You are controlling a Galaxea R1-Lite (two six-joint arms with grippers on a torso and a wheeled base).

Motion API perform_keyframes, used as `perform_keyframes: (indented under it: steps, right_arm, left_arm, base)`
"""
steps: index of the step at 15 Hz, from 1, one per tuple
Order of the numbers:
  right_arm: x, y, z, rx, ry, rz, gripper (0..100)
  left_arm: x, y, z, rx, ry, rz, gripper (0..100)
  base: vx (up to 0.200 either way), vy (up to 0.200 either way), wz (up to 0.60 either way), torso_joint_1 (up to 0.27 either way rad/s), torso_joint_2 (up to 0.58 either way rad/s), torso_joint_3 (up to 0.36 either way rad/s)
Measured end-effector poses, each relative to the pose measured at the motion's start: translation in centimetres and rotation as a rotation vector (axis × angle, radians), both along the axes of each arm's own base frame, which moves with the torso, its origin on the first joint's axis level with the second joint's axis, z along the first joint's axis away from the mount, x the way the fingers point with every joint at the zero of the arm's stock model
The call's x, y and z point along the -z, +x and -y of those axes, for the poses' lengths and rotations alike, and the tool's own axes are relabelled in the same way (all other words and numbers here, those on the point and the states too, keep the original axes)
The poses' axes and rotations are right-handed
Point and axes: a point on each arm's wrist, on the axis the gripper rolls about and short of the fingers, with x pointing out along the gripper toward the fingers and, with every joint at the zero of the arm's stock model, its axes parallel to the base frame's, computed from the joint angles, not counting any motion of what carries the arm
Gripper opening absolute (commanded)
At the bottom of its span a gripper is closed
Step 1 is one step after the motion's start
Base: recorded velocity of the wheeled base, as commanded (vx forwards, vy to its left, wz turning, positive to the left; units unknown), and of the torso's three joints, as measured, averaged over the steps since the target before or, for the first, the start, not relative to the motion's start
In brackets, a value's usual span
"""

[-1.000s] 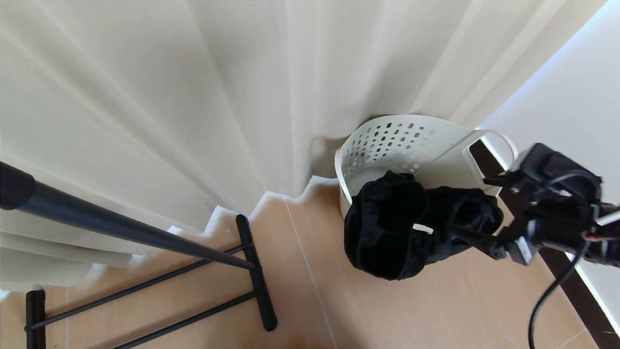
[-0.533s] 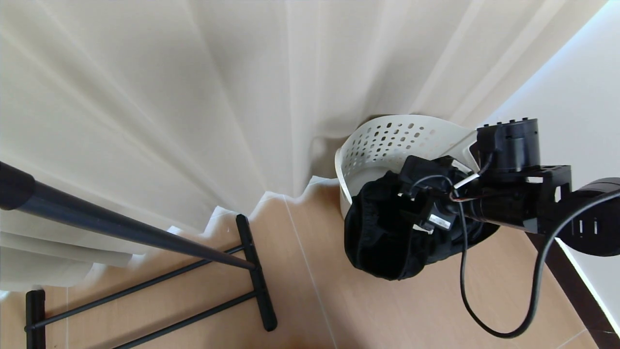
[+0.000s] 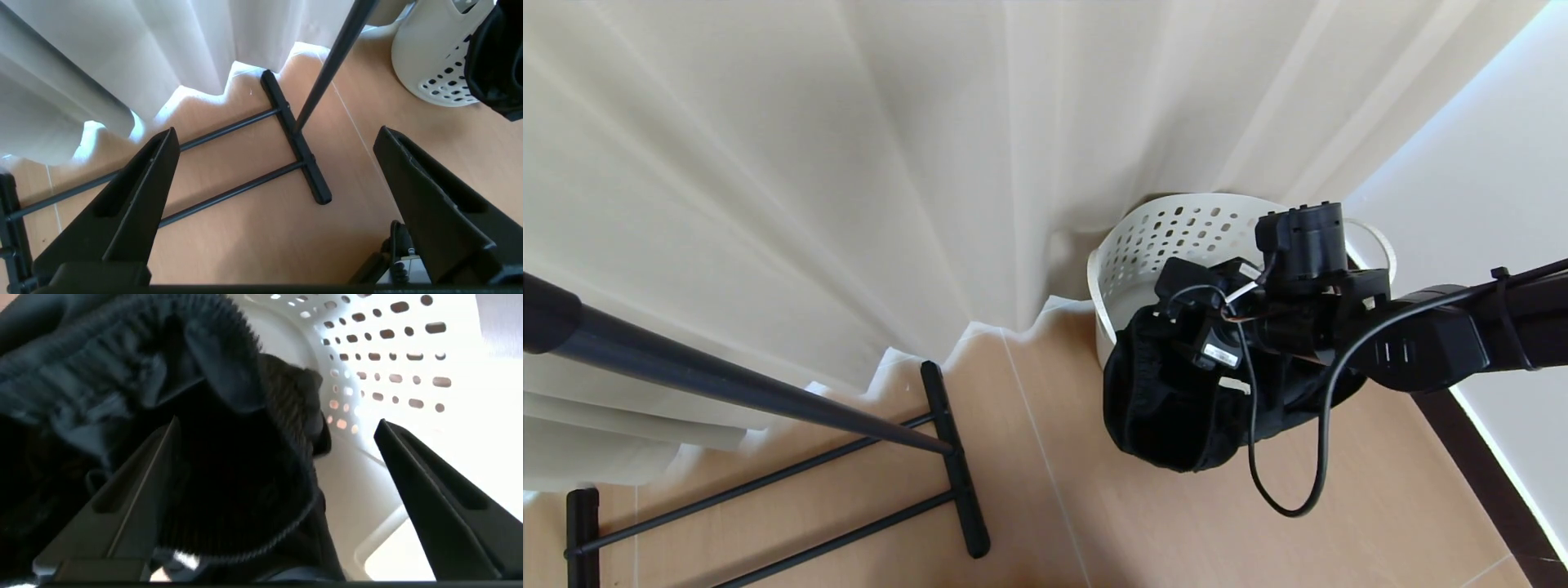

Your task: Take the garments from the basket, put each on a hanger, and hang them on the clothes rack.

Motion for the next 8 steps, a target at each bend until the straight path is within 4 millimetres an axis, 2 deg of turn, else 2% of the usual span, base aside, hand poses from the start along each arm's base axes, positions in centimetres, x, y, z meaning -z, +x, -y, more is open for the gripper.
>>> perform_keyframes:
  steps: [1, 2, 8]
  right_arm:
    - [0.1, 0.6, -0.2, 0.014, -0.004, 0.006, 100]
    - [0.3, 1.1, -0.2, 0.025, -0.007, 0.010, 0]
    - [0.7, 2.3, -0.5, 0.046, -0.007, 0.015, 0]
  left_arm:
    - [0.0, 0.0, 0.0, 0.000, 0.000, 0.000, 100]
    - [0.0, 0.0, 0.0, 0.000, 0.000, 0.000, 100]
    - [0.0, 0.0, 0.0, 0.000, 0.000, 0.000, 100]
  base:
    - [0.000, 0.000, 0.00, 0.000, 0.00, 0.000]
    - [0.000, 0.000, 0.00, 0.000, 0.00, 0.000]
    - [0.000, 0.000, 0.00, 0.000, 0.00, 0.000]
